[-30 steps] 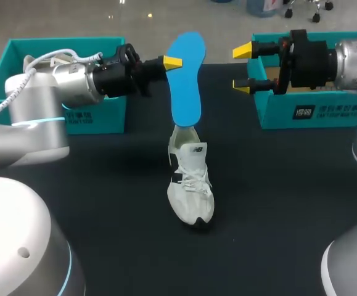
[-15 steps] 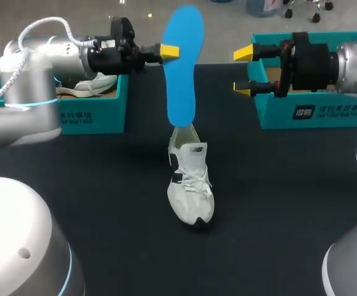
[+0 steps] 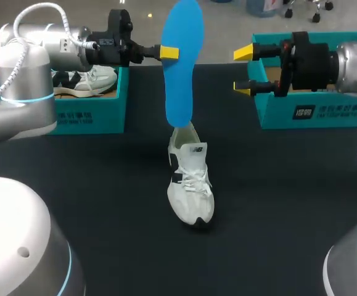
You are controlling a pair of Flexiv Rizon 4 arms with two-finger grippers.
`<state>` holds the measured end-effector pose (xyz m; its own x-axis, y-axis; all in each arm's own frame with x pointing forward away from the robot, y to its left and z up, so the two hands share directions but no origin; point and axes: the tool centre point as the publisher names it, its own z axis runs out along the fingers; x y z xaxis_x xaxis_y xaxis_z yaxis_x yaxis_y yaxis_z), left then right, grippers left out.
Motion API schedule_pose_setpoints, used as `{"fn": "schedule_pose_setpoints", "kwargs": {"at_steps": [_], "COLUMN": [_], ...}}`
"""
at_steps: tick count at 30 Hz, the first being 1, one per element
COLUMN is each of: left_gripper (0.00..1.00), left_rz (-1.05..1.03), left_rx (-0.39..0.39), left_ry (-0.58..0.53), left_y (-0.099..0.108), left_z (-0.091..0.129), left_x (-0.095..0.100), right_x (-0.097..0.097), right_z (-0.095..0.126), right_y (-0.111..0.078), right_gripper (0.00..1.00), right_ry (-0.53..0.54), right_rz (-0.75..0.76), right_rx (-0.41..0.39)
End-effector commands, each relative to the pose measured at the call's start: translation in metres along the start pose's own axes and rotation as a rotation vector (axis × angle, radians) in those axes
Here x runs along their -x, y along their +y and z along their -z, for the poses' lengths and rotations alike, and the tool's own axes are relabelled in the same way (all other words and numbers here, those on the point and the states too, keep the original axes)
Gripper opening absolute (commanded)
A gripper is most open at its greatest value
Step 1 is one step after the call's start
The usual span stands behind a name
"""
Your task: Take the shoe out of the shoebox, open the shoe tongue, remove and reinsert the insole, then place the shoe into the shoebox
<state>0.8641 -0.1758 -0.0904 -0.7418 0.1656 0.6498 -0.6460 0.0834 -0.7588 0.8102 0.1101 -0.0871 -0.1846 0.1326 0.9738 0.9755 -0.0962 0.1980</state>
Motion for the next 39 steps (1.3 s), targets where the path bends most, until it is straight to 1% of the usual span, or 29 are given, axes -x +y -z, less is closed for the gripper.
{"fn": "schedule_pose_setpoints", "kwargs": {"at_steps": [1,2,3,4,7,20,21,22,23,25,26,27,31,32,39], "left_gripper": [0.0,0.0,0.0,0.0,0.0,0.0,0.0,0.0,0.0,0.0,0.0,0.0,0.0,0.0,0.0], "left_rz": [-0.391,-0.441,-0.507,-0.531,-0.563,-0.563,-0.689,-0.77,-0.843,-0.992,-1.103,-1.172,-1.369,-1.414,-1.414], "left_rx": [0.064,0.045,0.034,0.028,-0.021,-0.021,0.051,0.117,0.139,0.131,0.168,0.163,0.058,0.033,0.033], "left_ry": [-0.179,-0.16,-0.174,-0.144,-0.106,-0.106,-0.117,-0.123,-0.13,-0.13,-0.144,-0.145,-0.148,-0.175,-0.175], "left_y": [0.0038,0.0044,0.0042,0.0048,0.0022,0.0022,0.0053,0.0078,0.0085,0.0064,0.0057,0.0054,0.0002,-0.0006,-0.0006], "left_z": [-0.0011,-0.0013,-0.0003,-0.0003,0.0013,0.0013,0.0015,0.0021,0.0025,0.0026,0.0032,0.0033,0.0029,0.0029,0.0029], "left_x": [-0.0017,-0.0019,-0.0018,-0.0017,0.0015,0.0015,0.0038,0.0051,0.0061,0.0064,0.0069,0.0073,0.0045,0.0048,0.0048], "right_x": [0.0006,0.0006,0.0006,0.0006,0.0006,0.0006,0.0006,0.0006,0.0006,0.0006,0.0006,0.0006,0.0006,0.0006,0.0006], "right_z": [-0.0017,-0.0017,-0.0017,-0.0017,-0.0017,-0.0017,-0.0017,-0.0017,-0.0017,-0.0017,-0.0017,-0.0017,-0.0017,-0.0017,-0.0017], "right_y": [0.0006,0.0006,0.0006,0.0006,0.0006,0.0006,0.0006,0.0006,0.0006,0.0006,0.0006,0.0006,0.0006,0.0006,0.0006], "right_gripper": [1.0,1.0,1.0,1.0,1.0,1.0,1.0,1.0,1.0,1.0,1.0,1.0,1.0,1.0,1.0], "right_ry": [-0.001,-0.001,-0.001,-0.001,-0.001,-0.001,-0.001,-0.001,-0.001,-0.001,-0.001,-0.001,-0.001,-0.001,-0.001], "right_rz": [0.0,0.0,0.0,0.0,0.0,0.0,0.0,0.0,0.0,0.0,0.0,0.0,0.0,0.0,0.0], "right_rx": [0.001,0.001,0.001,0.001,0.001,0.001,0.001,0.001,0.001,0.001,0.001,0.001,0.001,0.001,0.001]}}
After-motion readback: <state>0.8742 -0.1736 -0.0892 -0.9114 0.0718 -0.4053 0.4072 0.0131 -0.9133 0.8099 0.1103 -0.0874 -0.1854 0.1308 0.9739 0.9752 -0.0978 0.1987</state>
